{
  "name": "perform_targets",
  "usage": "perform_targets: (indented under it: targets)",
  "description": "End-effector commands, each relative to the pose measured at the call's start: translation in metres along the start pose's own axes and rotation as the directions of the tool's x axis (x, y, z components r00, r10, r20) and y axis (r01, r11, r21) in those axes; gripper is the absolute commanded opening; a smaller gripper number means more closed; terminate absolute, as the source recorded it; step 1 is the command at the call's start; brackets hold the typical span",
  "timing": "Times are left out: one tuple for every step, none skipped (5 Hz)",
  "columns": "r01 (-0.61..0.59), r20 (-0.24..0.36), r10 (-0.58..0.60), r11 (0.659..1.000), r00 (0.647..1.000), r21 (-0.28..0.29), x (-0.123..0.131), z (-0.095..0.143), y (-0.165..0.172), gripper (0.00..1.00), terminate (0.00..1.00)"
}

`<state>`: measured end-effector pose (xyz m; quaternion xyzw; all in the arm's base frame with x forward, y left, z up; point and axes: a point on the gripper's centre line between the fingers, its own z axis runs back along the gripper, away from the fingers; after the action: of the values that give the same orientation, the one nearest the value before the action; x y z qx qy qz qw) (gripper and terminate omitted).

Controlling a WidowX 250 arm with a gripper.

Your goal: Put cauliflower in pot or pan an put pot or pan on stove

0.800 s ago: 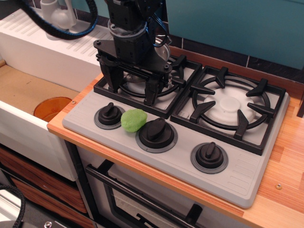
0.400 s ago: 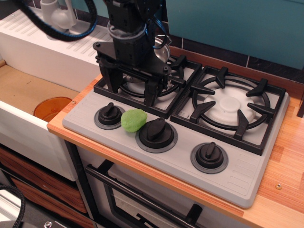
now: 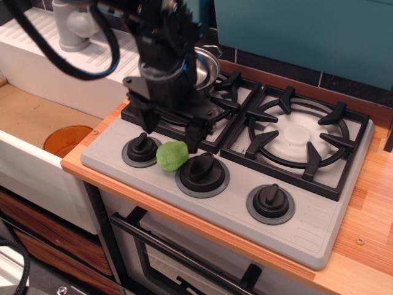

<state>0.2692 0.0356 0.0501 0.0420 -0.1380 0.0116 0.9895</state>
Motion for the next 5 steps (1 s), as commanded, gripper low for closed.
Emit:
perform_targets:
  targets:
    - [0.023, 0.049, -0.022, 1.0, 0.999, -0.013, 0.009, -0.009, 0.013, 1.0, 0.0]
    - [0.018, 0.061, -0.017, 1.0, 0.998, -0.017, 0.003, -0.017, 0.011, 1.0, 0.0]
    - [0.01, 0.066, -0.009, 1.0, 0.998, -0.016, -0.005, -0.02, 0.007, 1.0, 0.0]
    - [-0.003, 0.073, 0.003, 1.0, 0.997, -0.011, -0.013, -0.023, 0.002, 1.0, 0.0]
    - [-0.012, 0.077, 0.012, 1.0, 0.997, 0.0, -0.021, -0.021, -0.002, 1.0, 0.0]
